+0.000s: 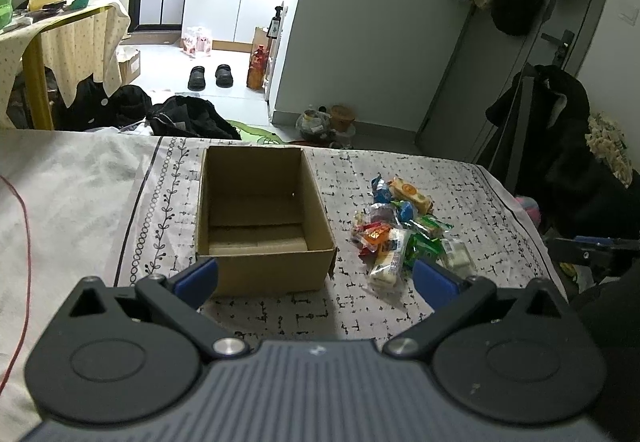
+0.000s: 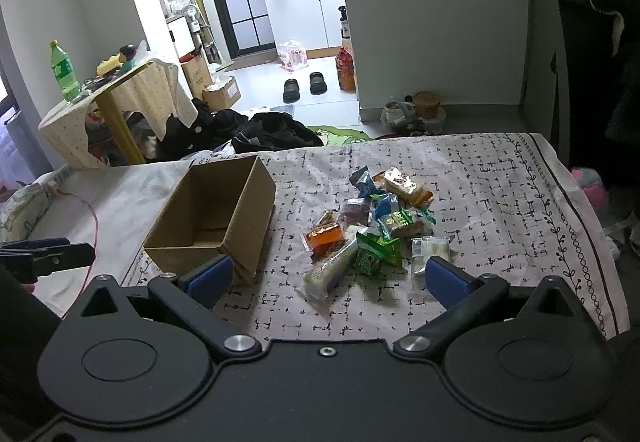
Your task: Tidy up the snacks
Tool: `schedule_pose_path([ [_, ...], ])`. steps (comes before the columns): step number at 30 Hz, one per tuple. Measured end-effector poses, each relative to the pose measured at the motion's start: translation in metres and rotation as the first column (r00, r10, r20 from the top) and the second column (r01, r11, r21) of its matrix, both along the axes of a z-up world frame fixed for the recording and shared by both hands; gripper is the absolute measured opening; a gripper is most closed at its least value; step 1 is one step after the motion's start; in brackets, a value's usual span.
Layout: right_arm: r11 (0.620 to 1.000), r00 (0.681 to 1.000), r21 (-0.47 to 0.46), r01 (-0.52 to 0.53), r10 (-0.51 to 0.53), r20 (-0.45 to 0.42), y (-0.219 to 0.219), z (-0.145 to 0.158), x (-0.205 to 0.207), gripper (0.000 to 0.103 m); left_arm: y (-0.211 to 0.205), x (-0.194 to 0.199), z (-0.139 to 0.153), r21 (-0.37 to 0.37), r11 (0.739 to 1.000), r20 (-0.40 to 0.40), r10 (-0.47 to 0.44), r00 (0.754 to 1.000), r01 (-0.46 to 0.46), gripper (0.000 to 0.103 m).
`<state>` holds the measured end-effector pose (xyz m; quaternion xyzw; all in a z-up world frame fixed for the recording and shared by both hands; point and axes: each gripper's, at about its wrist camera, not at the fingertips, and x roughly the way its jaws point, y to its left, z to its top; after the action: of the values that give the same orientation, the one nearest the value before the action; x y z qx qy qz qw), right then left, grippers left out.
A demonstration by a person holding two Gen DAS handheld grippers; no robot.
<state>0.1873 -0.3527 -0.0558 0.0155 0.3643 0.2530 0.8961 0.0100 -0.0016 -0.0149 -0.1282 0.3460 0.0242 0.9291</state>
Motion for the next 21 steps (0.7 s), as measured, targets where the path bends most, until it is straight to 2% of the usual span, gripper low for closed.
schedule_pose_path([
  [21,1.0,1.0,0.001,0.017,-0.017,-0.015,-0.0034,-0.0032,0.0038,0.103,-0.0023,0.0043,-0.0035,0.003,1.0,-0.017,-0.01,1.0,0.01,0.103],
])
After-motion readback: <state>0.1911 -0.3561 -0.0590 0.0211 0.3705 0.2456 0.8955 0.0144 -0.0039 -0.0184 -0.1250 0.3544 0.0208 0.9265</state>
